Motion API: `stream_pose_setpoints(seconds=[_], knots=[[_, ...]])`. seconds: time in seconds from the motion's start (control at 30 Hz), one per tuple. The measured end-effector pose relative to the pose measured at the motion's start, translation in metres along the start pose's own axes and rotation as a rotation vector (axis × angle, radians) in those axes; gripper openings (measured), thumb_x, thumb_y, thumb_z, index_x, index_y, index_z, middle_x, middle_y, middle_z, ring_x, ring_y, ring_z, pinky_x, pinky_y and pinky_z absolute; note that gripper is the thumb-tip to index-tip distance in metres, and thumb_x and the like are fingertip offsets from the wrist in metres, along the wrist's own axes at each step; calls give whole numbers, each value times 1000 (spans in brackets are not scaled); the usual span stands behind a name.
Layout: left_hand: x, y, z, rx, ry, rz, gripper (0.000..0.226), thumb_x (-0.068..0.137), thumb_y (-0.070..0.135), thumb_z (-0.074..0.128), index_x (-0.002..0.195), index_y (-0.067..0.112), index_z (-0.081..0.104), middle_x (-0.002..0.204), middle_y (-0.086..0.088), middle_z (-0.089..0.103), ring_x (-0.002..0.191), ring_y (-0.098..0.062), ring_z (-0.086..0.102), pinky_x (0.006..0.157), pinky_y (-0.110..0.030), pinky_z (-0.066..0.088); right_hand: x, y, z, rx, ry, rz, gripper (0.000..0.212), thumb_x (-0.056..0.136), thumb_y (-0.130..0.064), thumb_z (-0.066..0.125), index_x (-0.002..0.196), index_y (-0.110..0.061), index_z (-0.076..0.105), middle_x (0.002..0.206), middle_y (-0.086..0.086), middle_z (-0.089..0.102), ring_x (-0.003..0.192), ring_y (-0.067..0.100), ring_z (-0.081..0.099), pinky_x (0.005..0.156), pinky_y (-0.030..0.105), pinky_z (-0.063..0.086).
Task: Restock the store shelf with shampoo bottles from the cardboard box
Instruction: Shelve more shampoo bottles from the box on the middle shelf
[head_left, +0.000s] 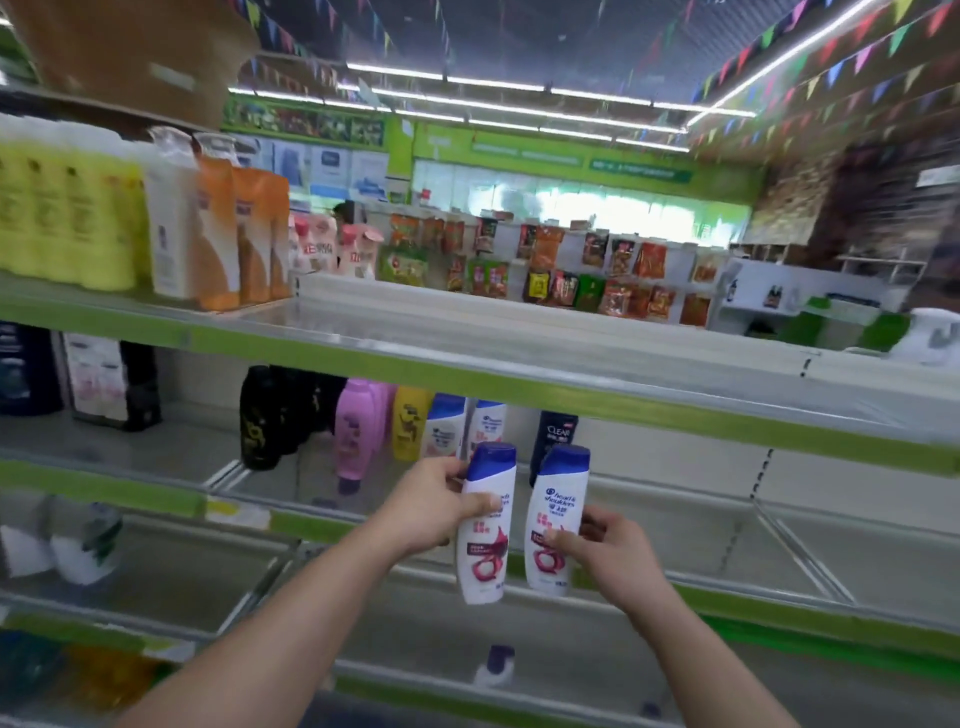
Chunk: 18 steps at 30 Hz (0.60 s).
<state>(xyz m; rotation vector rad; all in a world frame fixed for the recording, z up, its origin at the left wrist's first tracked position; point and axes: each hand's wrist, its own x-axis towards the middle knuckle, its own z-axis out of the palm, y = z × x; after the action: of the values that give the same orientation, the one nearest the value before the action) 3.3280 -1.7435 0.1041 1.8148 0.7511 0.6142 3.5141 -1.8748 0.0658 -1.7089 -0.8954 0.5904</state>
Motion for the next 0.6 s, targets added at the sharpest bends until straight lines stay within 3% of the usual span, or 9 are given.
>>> stream_pose_setpoints(seconds=[0.13, 0.23, 0.37, 0.6], knots=[[32, -13, -32, -41, -72, -7, 24, 85, 19, 75, 107, 19, 65, 95, 2, 77, 82, -14, 75, 76, -43, 62, 38, -9, 35, 19, 74, 17, 39, 81, -11, 80, 115, -15, 62, 104, 3, 75, 89, 16, 74, 82, 38, 60], [48, -20, -47, -57, -99, 6, 27, 84, 21, 76, 109, 21, 65, 96, 2, 77, 83, -14, 75, 79, -46, 61, 61, -14, 55, 24, 144, 16, 43, 78, -12, 83, 113, -15, 58, 101, 2, 75, 88, 16, 74, 78, 37, 61], [60, -30, -64, -47, -100, 14, 25, 84, 24, 76, 106, 25, 64, 96, 5, 77, 83, -13, 75, 78, -45, 61, 90, -15, 75, 48, 215, 14, 41, 81, -12, 81, 111, -16, 53, 102, 1, 71, 93, 16, 71, 83, 36, 60], [70, -40, -82, -88, -85, -17, 29, 83, 19, 76, 110, 20, 65, 95, 1, 77, 84, -17, 75, 77, -46, 61, 131, -2, 90, -31, 213, 20, 39, 80, -15, 82, 114, -17, 64, 98, 3, 73, 86, 17, 73, 70, 31, 60]])
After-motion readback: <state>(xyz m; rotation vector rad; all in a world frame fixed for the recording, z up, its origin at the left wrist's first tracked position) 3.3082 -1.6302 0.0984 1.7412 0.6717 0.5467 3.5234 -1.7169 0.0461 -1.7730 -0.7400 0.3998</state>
